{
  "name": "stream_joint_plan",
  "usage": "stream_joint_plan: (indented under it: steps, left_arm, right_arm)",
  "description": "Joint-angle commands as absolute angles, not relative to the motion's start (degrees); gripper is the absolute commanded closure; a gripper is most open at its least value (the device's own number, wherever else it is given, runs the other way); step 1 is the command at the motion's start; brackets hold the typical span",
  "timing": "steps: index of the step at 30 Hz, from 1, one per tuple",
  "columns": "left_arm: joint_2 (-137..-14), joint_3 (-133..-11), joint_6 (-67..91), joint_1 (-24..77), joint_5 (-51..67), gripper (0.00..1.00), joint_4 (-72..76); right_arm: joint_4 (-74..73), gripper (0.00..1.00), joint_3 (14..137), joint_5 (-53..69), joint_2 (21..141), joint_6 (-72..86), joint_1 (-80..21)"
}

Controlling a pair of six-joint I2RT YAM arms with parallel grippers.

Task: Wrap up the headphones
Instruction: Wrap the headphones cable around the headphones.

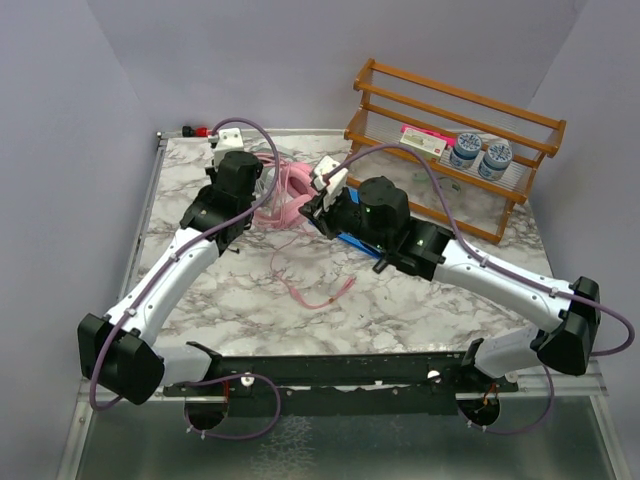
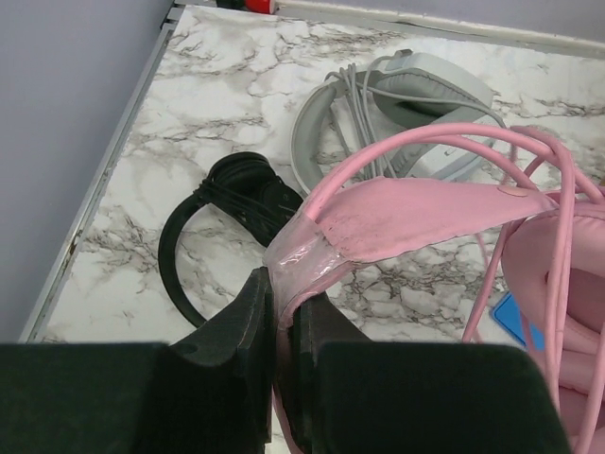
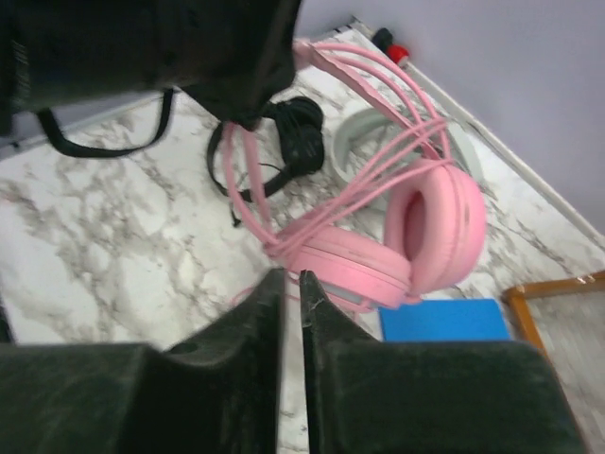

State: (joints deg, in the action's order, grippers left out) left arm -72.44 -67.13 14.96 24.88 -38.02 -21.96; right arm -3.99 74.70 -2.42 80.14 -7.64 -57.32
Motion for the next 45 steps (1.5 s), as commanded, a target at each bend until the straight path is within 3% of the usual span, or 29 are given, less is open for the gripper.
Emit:
stream_joint_plan:
  steps: [1, 6, 10, 15, 16, 18, 26, 31, 38, 42, 44, 45]
  left_arm:
    - [-67.9, -68.0, 17.3, 25.0, -36.9, 1.00, -14.1]
    - [-68.1, -71.1, 24.9, 25.0, -31.4, 1.00, -19.0]
    - [-67.8, -73.4, 29.8, 25.0, -28.6, 1.00, -22.0]
    - [-65.8, -73.8, 34.7, 25.0, -26.6, 1.00, -22.3]
    - [-65.5, -73.9, 35.3, 25.0, -26.2, 1.00, -22.3]
    - [-65.1, -74.3, 36.1, 25.0, -25.8, 1.00, -22.4]
    - [-64.3, -75.2, 38.8, 25.0, -24.2, 1.00, -22.7]
    - [-64.8, -75.3, 39.7, 25.0, -23.5, 1.00, -22.6]
    - [-64.7, -75.8, 39.9, 25.0, -23.1, 1.00, -22.6]
    - [-64.5, -75.9, 40.3, 25.0, -22.4, 1.00, -22.6]
    - [-64.6, -76.0, 40.3, 25.0, -22.6, 1.00, -22.6]
    - [-64.7, -76.1, 40.3, 25.0, -22.8, 1.00, -22.6]
  right_arm:
    - [-3.1, 0.74, 67.8, -3.7, 78.2, -6.1, -56.5]
    - [15.8, 0.53, 51.1, -3.8, 73.3, 0.3, -55.3]
    - [20.8, 0.39, 45.7, -4.7, 74.5, 9.8, -53.1]
    - [31.7, 0.14, 38.9, -10.3, 76.7, 23.6, -52.2]
    - [35.1, 0.05, 37.4, -11.2, 77.3, 26.1, -52.3]
    - [40.7, 0.00, 35.0, -12.6, 79.2, 30.8, -52.1]
    - [49.8, 0.00, 36.3, -21.0, 90.3, 48.6, -52.0]
    - [62.2, 0.00, 38.3, -18.6, 99.3, 49.2, -52.0]
    - [67.6, 0.05, 45.1, -16.4, 109.7, 51.2, -52.0]
    - [71.3, 0.20, 50.6, -13.2, 116.8, 53.4, -52.0]
    - [72.6, 0.37, 52.7, -12.6, 119.1, 54.4, -52.0]
    - [72.6, 0.54, 53.2, -12.4, 119.8, 54.7, -52.0]
